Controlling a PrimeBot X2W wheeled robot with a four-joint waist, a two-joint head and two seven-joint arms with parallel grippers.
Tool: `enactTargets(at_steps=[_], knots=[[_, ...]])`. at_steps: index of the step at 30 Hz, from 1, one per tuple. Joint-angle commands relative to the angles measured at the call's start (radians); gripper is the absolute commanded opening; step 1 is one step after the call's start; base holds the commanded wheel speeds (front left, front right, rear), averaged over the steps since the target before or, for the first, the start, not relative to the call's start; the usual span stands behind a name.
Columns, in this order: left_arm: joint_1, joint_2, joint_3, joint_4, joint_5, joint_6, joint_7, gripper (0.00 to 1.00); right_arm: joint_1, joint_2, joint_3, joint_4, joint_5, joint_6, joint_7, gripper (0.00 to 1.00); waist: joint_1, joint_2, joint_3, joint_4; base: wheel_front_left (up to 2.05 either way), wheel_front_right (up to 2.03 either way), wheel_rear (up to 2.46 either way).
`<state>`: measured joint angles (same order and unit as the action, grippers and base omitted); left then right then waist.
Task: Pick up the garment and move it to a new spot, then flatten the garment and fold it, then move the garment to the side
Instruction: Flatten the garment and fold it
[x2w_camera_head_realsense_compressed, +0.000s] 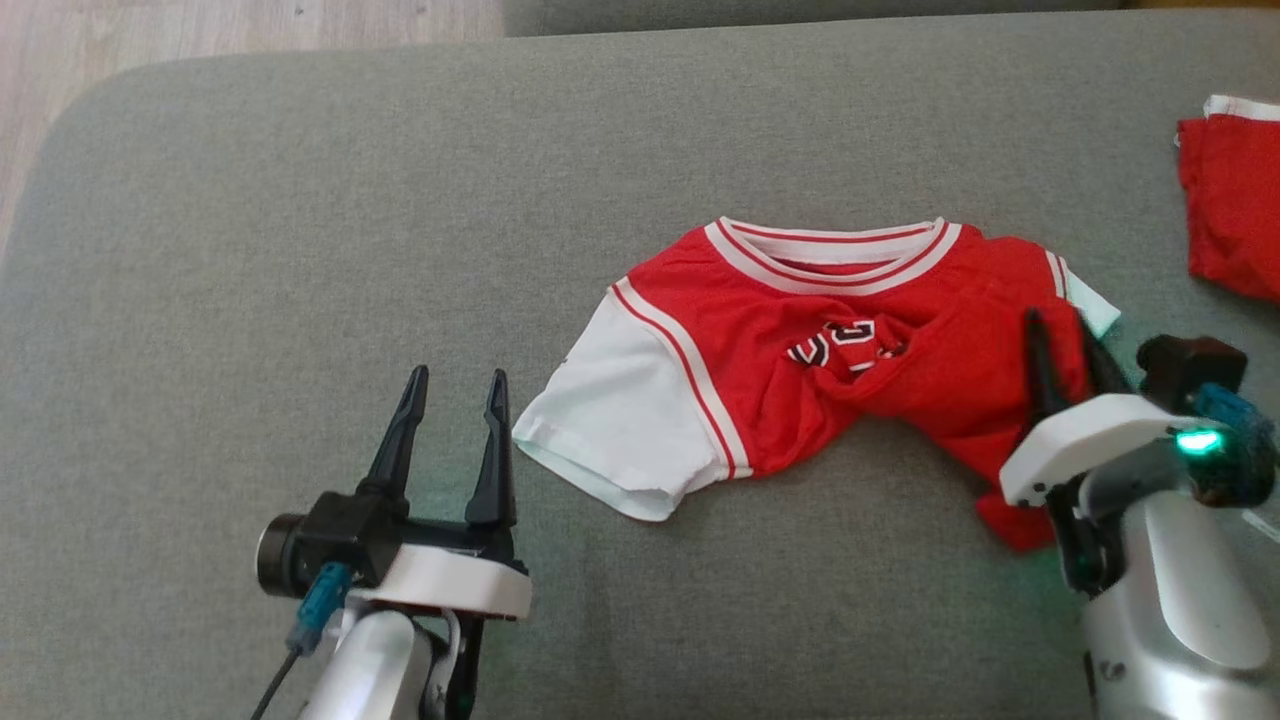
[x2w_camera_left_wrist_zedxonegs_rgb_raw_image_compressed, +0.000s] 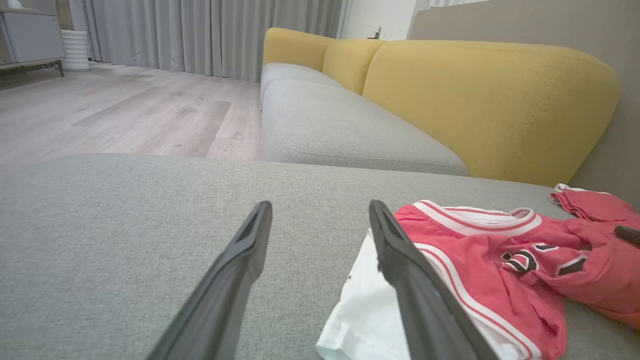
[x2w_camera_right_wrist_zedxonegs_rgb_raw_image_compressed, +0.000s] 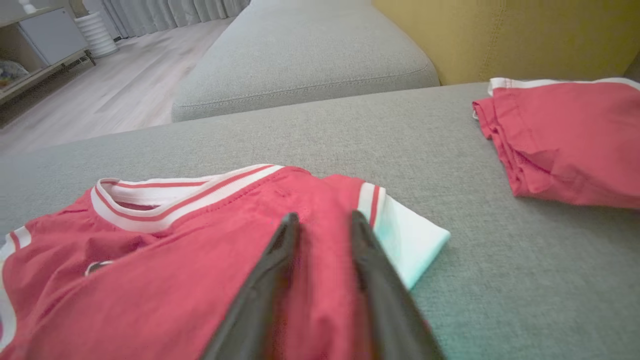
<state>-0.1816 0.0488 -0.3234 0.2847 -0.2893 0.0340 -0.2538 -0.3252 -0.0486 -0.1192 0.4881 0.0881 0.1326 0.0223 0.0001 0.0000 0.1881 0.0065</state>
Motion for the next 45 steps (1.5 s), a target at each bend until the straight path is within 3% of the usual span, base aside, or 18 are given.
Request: enactTargets(at_steps=[1, 14, 26, 30, 41, 42, 43, 45], knots=[[-0.047, 0.001, 0.028, -0.026, 0.004, -0.002, -0.008, 1.00, -0.041, -0.002, 0.034, -0.029, 0.000, -0.002, -0.018, 0.00, -0.0001, 0.0000, 0.000, -0.001, 0.00, 0.00, 0.00], [-0.028, 0.001, 0.039, -0.018, 0.001, 0.004, -0.008, 1.00, -0.045, -0.002, 0.059, -0.121, -0.050, -0.002, -0.089, 0.00, -0.0001, 0.0000, -0.053, -0.036, 0.00, 0.00, 0.00], [-0.005, 0.001, 0.041, -0.028, -0.001, 0.006, -0.008, 1.00, -0.197, -0.052, 0.027, -0.179, -0.209, -0.002, -0.239, 0.00, -0.0001, 0.0000, -0.083, -0.050, 0.00, 0.00, 0.00], [0.009, 0.001, 0.046, -0.032, -0.006, 0.010, -0.008, 1.00, -0.130, -0.052, 0.059, -0.185, -0.253, -0.002, -0.255, 0.00, -0.0001, 0.0000, -0.093, -0.059, 0.00, 0.00, 0.00], [0.021, 0.001, 0.057, -0.046, -0.007, 0.013, -0.008, 1.00, 0.222, -0.016, 0.148, -0.259, -0.203, -0.002, -0.202, 0.00, -0.0001, 0.0000, -0.089, -0.128, 0.00, 0.00, 0.00], [0.017, 0.001, 0.057, -0.045, -0.006, 0.011, -0.008, 1.00, 0.240, -0.015, 0.163, -0.259, -0.204, -0.002, -0.189, 0.39, -0.0001, 0.0000, -0.087, -0.130, 0.00, 0.00, 0.00], [0.013, 0.001, 0.056, -0.045, -0.005, 0.010, -0.008, 1.00, 0.255, -0.015, 0.174, -0.261, -0.207, -0.002, -0.181, 1.00, -0.0001, 0.0000, -0.085, -0.131, 0.00, 0.00, 0.00], [0.005, 0.001, 0.053, -0.044, -0.005, 0.010, -0.008, 1.00, 0.271, -0.014, 0.180, -0.267, -0.205, -0.002, -0.171, 1.00, -0.0001, 0.0000, -0.082, -0.131, 0.00, 0.00, 0.00]])
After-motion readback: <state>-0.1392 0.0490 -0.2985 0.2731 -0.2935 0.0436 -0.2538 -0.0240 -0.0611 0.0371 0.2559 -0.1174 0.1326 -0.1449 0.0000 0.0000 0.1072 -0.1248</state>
